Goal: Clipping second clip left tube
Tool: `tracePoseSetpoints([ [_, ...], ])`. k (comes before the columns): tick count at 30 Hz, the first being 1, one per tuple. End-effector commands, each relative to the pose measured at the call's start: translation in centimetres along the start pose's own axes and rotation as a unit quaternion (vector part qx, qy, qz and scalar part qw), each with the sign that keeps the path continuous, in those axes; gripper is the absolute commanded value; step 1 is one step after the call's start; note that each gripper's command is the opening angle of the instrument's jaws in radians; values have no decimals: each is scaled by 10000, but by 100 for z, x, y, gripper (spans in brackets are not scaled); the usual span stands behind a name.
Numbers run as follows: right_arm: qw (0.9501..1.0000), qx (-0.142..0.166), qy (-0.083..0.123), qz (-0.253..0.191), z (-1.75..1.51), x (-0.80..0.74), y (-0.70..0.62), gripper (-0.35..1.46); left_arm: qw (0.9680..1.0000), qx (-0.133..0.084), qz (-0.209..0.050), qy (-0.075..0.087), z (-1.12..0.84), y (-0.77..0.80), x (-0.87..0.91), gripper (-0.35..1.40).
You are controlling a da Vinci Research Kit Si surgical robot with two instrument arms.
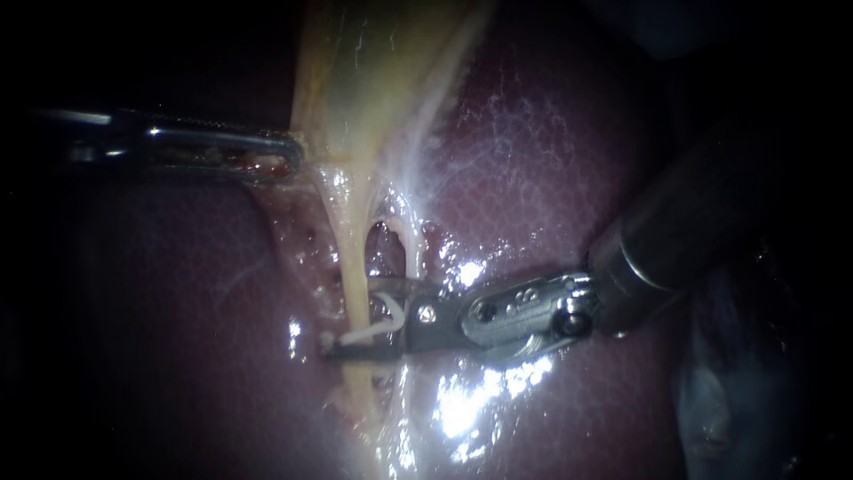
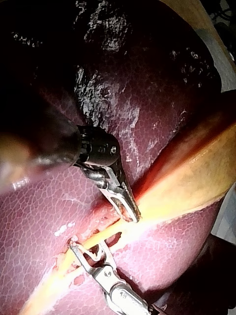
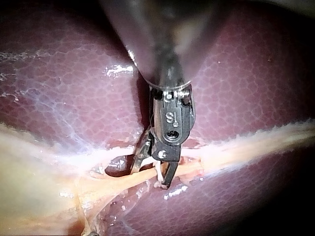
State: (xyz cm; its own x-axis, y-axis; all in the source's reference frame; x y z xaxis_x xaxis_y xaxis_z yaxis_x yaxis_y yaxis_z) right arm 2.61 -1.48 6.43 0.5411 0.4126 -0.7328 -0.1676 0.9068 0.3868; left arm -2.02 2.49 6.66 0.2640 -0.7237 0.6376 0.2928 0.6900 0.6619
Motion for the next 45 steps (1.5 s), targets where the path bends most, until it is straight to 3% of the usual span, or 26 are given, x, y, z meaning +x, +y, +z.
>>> tracePoseSetpoints([
  [1, 10000, -1, 0, 2, 0, 0, 0, 35, 10000, -1, -1, -1, 0, 0, 0, -35],
  [8, 10000, 64, -8, 39, 1, -1, 4, 50, 10000, 1, 0, -1, -1, 0, 0, -35],
  [12, 9990, 421, 59, 154, -2, -2, 3, 50, 10000, 4, 1, 0, -2, 0, 1, -35],
  [16, 9958, 763, 268, 430, -10, -1, 3, 50, 10000, 8, 2, 1, -3, 1, 1, -35],
  [18, 9932, 911, 349, 638, -14, 0, 4, 50, 10000, 8, 2, 1, -3, 1, 1, -35],
  [22, 9815, 1360, 661, 1173, -22, 3, 3, 50, 10000, 9, 2, 1, -3, 1, 1, -35],
  [26, 9605, 1916, 995, 1756, -24, 5, -2, 50, 10000, 9, 3, 1, -3, 1, 1, -35],
  [33, 9228, 2689, 1304, 2431, -28, 9, -8, 50, 10000, 11, 3, 2, -4, 1, 1, -35],
  [36, 9037, 2963, 1492, 2708, -31, 11, -10, 50, 10000, 12, 4, 2, -4, 2, 2, -35],
  [38, 8876, 3188, 1657, 2881, -35, 16, -11, 50, 10000, 12, 4, 2, -4, 2, 2, -35],
  [40, 8779, 3320, 1735, 2983, -38, 21, -12, 50, 10000, 12, 4, 2, -4, 2, 2, -35],
  [41, 8704, 3425, 1782, 3055, -40, 25, -13, 50, 10000, 13, 4, 2, -4, 2, 2, -35],
  [45, 8527, 3651, 1910, 3212, -49, 36, -16, 49, 10000, 13, 4, 2, -4, 3, 2, -35],
])
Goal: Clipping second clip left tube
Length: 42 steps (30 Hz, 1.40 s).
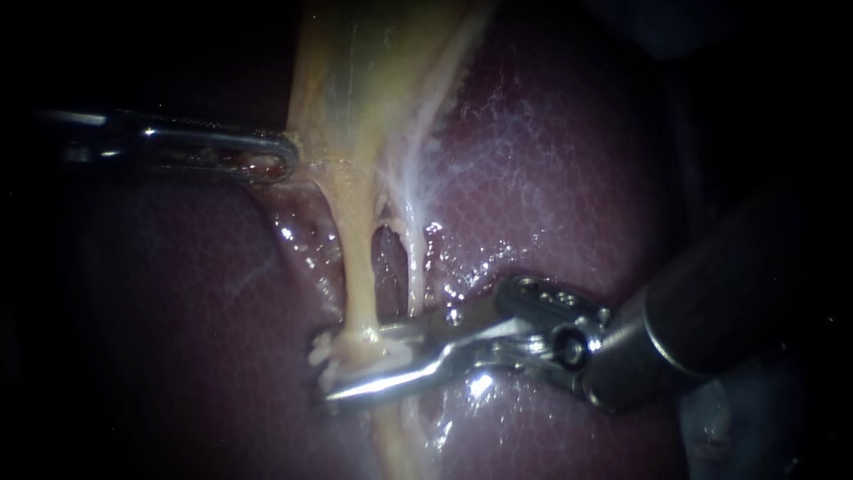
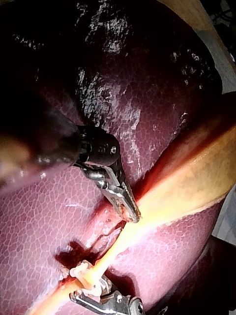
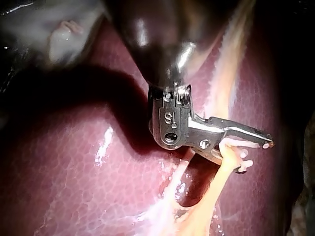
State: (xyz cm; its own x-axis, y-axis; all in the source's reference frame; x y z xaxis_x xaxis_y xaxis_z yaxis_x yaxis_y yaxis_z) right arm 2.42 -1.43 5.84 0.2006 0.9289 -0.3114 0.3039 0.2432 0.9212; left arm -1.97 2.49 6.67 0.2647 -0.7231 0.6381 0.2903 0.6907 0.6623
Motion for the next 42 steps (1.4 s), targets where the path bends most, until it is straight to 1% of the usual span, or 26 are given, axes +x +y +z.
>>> tracePoseSetpoints([
  [1, 10000, 37, 16, 23, 1, 1, -3, 49, 10000, 1, 0, 0, 0, 0, 1, -35],
  [3, 10000, 72, 32, 32, 2, 4, -8, 48, 10000, 1, 0, 0, 0, 0, 1, -35],
  [6, 10000, 67, 39, 41, 1, 6, -12, 48, 10000, 1, 0, 0, 0, 0, 1, -35],
  [10, 10000, 41, 52, 47, -2, 7, -13, 45, 10000, 1, 0, 0, 0, 0, 1, -35],
  [12, 10000, 32, 54, 50, -3, 9, -12, 43, 10000, 2, 0, 0, 0, 0, 1, -35],
  [16, 9998, -76, 154, 52, -5, 10, -10, 37, 10000, 2, 0, 0, 0, 0, 1, -35],
  [19, 9996, -168, 230, 55, -9, 13, -5, 34, 10000, 2, 0, 0, 0, 0, 1, -35],
  [26, 9991, -283, 295, 74, -19, 21, 3, 30, 10000, 2, 0, 0, 0, 0, 1, -35],
  [33, 9991, -303, 301, 77, -22, 22, 5, 12, 10000, 2, -1, 0, 0, 0, 0, -35],
  [36, 9991, -303, 301, 76, -22, 22, 5, 1, 10000, 2, -1, 0, 0, 0, 0, -35],
  [37, 9991, -293, 290, 76, -22, 22, 5, -6, 10000, 2, -1, 0, 0, 0, 0, -35],
  [40, 9994, -242, 227, 104, -22, 21, 5, -35, 10000, 2, -1, 0, 0, 0, 0, -35],
  [42, 9995, -222, 204, 103, -23, 20, 5, -35, 10000, 2, -1, 0, 0, 0, 0, -35],
])
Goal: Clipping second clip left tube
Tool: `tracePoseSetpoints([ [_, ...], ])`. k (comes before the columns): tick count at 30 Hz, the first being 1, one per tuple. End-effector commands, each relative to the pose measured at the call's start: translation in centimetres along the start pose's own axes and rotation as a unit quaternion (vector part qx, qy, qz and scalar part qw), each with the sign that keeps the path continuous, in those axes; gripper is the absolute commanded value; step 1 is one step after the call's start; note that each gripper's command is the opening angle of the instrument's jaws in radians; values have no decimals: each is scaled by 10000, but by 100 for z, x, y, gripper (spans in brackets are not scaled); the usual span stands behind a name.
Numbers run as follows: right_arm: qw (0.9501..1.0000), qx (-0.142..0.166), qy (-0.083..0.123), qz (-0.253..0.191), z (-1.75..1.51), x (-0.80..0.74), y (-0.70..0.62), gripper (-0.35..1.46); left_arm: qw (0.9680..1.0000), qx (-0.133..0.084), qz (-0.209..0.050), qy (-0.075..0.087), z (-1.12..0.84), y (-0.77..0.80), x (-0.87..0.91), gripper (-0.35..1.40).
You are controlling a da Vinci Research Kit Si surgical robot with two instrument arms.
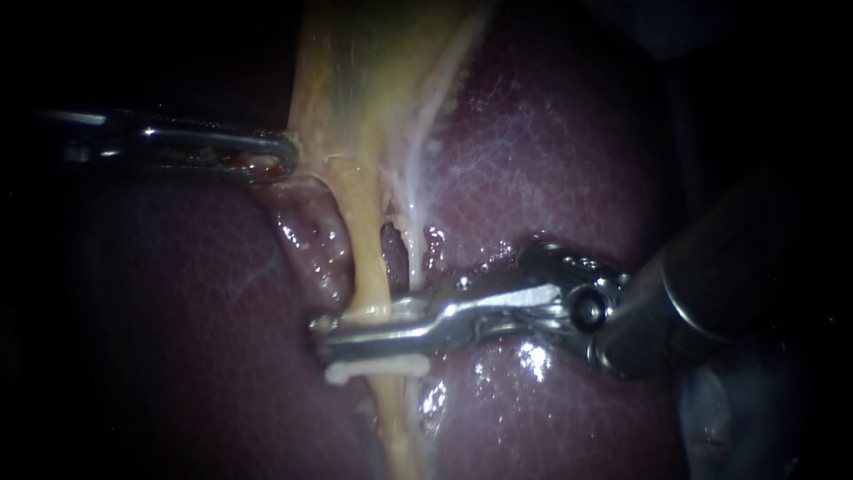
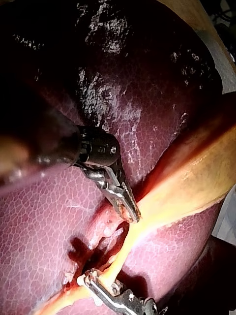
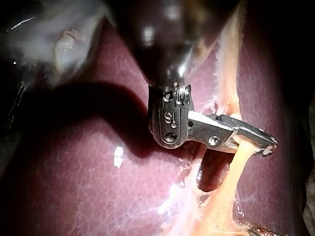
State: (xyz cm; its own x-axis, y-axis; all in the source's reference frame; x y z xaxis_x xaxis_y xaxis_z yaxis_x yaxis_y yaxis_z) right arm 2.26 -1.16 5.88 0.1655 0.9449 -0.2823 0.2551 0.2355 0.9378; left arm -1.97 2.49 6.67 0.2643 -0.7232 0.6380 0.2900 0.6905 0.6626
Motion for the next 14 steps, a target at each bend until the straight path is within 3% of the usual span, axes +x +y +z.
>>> tracePoseSetpoints([
  [1, 10000, 16, -14, -2, 0, 0, 0, -35, 10000, 0, 1, 2, 0, 0, 0, -35],
  [14, 10000, 8, -30, -8, -3, 0, 9, -35, 10000, 0, 1, 2, 0, 0, 0, -35],
])
